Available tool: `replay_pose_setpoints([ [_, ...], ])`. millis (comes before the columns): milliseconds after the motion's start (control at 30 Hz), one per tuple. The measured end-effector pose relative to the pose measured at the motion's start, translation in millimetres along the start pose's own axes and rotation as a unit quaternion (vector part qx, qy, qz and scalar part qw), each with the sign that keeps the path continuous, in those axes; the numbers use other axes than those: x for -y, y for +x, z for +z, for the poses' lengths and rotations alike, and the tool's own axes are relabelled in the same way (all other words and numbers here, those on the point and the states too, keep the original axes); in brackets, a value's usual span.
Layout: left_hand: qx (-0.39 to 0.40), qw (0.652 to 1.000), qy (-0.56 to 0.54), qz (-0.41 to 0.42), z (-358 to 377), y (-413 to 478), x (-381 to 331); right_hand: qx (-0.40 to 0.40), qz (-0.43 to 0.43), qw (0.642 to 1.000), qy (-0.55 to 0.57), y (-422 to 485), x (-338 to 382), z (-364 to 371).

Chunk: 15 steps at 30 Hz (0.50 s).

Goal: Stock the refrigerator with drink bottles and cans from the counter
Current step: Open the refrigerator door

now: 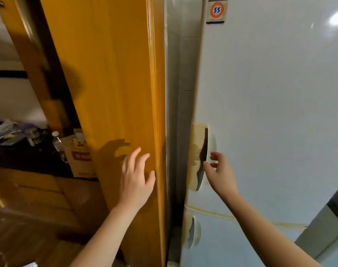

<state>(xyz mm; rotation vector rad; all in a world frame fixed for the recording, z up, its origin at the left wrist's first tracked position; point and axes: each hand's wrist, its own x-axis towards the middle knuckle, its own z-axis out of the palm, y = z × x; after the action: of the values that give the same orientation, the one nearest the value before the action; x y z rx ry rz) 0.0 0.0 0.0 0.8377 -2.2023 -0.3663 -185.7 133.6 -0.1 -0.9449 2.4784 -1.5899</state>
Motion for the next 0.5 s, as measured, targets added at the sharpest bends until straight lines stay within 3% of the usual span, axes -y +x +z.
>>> replay_pose_setpoints([
  [67,-0.01,0.996,0.074,0.044,11,26,18,-0.015,0.039,0.999,-0.008,10,5,18],
  [167,0.034,0.98,0.183,0.07,29,71,48,-0.021,0.072,0.996,-0.042,28,7,38],
  [267,0.041,0.967,0.229,0.106,51,100,81,-0.075,0.104,0.991,-0.049,45,8,51],
  [500,-0.062,0.956,0.192,0.215,93,126,117,-0.184,0.118,0.972,-0.084,63,4,67],
])
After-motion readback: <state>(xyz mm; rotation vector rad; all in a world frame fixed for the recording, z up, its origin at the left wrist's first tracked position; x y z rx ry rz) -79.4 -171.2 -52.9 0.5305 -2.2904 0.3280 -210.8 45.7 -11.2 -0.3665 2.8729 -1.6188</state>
